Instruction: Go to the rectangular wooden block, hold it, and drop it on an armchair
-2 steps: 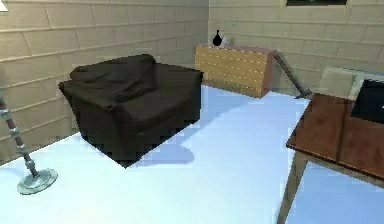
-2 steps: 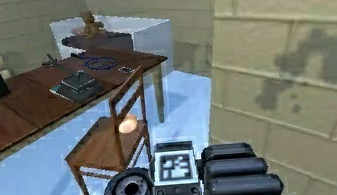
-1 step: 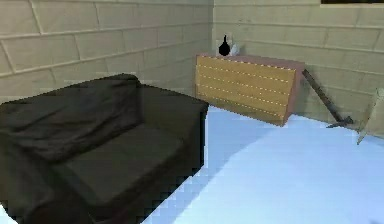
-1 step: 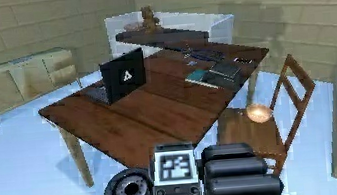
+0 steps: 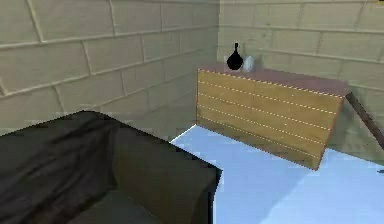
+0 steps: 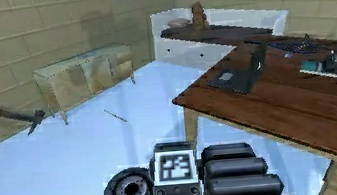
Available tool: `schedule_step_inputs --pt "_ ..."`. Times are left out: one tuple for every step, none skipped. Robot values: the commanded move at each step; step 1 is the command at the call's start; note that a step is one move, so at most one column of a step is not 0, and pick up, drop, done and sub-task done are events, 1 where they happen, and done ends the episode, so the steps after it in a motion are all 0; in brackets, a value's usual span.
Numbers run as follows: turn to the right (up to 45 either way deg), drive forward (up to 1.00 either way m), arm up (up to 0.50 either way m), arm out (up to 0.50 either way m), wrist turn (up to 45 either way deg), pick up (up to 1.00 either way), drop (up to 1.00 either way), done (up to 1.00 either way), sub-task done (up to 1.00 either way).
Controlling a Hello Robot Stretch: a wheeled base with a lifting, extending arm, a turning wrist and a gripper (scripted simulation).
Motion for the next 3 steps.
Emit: schedule_step_inputs --pt "45.0 0.00 0.00 0.00 0.0 0.00 0.00 0.00 0.00" --pt "9.0 0.00 0.00 0.00 0.0 0.00 0.00 0.00 0.00" --pt "0.0 0.05 0.00 0.00 0.0 0.00 0.00 0.00 0.00"
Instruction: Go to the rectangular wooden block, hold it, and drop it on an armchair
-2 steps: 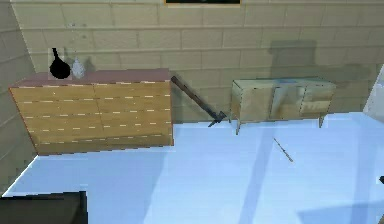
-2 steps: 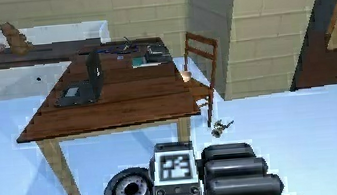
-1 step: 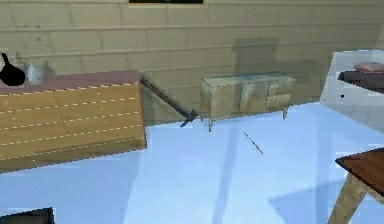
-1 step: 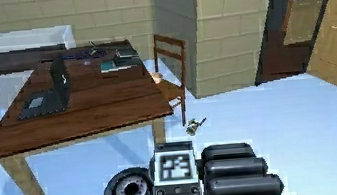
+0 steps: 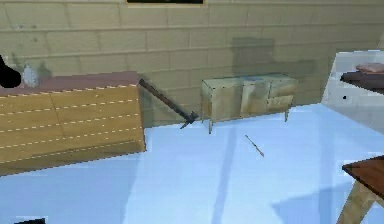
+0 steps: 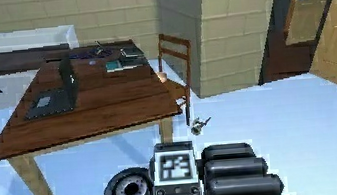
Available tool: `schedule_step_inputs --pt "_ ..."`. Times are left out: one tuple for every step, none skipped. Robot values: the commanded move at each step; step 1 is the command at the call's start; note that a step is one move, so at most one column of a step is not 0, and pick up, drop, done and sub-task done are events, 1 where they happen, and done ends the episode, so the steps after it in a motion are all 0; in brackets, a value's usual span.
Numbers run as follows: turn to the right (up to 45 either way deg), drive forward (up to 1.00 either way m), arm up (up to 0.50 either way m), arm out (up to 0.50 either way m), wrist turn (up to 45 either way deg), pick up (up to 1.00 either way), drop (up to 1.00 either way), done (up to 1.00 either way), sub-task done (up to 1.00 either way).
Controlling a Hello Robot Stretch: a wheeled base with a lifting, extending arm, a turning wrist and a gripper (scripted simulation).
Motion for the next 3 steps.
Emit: schedule_step_inputs --pt "45.0 0.00 0.00 0.00 0.0 0.00 0.00 0.00 0.00" --pt "45.0 0.00 0.00 0.00 0.0 0.00 0.00 0.00 0.00" --pt "45.0 0.00 0.00 0.00 0.0 0.00 0.00 0.00 0.00"
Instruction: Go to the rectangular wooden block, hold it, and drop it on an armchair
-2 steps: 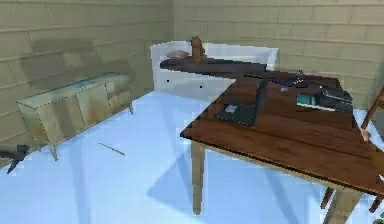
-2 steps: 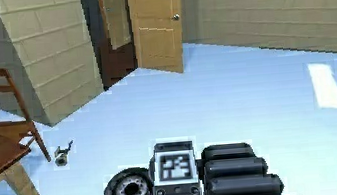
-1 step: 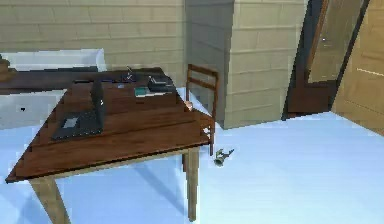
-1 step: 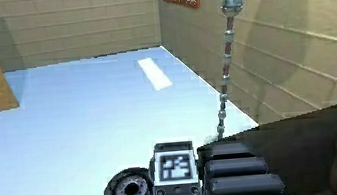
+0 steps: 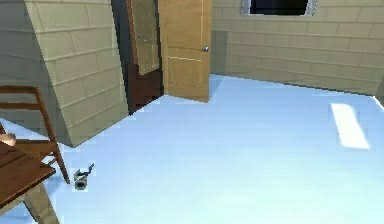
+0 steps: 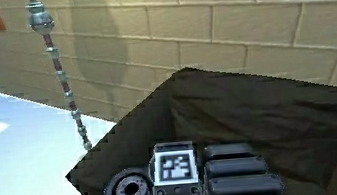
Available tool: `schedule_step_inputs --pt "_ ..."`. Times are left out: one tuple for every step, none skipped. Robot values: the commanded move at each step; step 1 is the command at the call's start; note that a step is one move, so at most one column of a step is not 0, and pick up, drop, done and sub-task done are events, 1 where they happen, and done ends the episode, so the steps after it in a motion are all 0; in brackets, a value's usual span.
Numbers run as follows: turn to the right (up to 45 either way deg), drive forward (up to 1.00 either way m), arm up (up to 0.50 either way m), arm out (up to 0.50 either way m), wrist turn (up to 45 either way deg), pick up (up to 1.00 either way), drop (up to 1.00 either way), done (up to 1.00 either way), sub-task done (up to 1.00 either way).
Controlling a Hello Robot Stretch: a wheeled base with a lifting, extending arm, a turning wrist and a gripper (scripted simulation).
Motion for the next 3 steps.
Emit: schedule_step_inputs --pt "12.0 0.00 0.00 0.00 0.0 0.00 0.00 0.00 0.00" --pt "0.0 0.00 0.00 0.42 0.0 0.00 0.00 0.00 0.00" --pt "0.0 0.00 0.00 0.00 45.0 0.00 0.00 0.00 0.00"
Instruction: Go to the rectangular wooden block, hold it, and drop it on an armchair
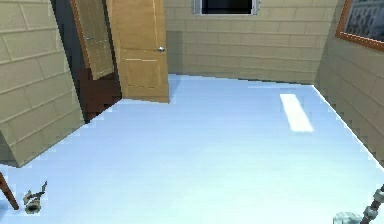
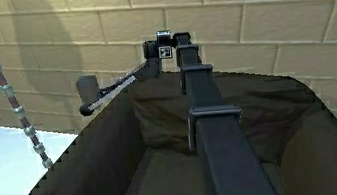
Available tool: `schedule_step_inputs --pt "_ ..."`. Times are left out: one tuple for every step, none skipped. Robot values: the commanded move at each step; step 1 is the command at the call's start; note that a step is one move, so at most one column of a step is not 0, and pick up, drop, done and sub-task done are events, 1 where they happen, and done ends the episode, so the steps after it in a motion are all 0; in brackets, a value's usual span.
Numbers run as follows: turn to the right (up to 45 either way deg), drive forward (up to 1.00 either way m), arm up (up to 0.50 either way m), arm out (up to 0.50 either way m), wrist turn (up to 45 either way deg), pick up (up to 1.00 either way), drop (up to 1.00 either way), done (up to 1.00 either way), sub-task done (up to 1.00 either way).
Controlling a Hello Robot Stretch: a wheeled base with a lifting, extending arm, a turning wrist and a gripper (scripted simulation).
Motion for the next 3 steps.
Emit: schedule_step_inputs --pt "0.0 0.00 0.00 0.00 45.0 0.00 0.00 0.00 0.00" --pt "0.0 0.00 0.00 0.00 45.0 0.00 0.00 0.00 0.00" --pt "0.0 0.00 0.00 0.00 24.0 0.00 0.00 0.00 0.00"
